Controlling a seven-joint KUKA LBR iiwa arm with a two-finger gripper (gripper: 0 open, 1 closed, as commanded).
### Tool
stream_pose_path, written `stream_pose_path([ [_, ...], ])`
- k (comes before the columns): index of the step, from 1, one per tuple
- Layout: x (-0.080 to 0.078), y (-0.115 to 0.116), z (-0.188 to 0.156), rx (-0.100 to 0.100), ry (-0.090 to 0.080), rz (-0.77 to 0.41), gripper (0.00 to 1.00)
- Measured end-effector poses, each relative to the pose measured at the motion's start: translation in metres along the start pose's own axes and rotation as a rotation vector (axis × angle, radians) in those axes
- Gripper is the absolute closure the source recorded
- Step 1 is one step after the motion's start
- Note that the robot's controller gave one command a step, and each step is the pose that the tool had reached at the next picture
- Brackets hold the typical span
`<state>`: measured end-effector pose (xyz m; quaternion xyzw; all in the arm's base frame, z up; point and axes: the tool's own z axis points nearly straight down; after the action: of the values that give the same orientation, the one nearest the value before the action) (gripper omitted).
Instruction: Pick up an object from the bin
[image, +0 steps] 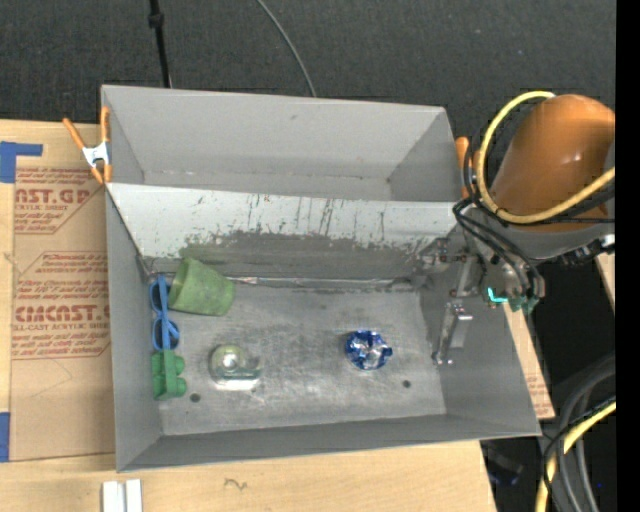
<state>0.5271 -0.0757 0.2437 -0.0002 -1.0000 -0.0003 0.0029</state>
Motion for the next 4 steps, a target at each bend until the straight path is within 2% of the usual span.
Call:
stream_pose_path([
  [1, -0.017, -0.047, 0.069, 0.001, -0.001, 0.031, 0.0],
  [2, 0.008, 0.014, 0.168, -0.003, 0.001, -0.018, 0.0],
  [3, 0.006, 0.011, 0.164, 0.001, -0.006, -0.015, 1.0],
  [4, 0.04, 0.025, 0.054, 0.002, -0.012, -0.046, 1.0],
])
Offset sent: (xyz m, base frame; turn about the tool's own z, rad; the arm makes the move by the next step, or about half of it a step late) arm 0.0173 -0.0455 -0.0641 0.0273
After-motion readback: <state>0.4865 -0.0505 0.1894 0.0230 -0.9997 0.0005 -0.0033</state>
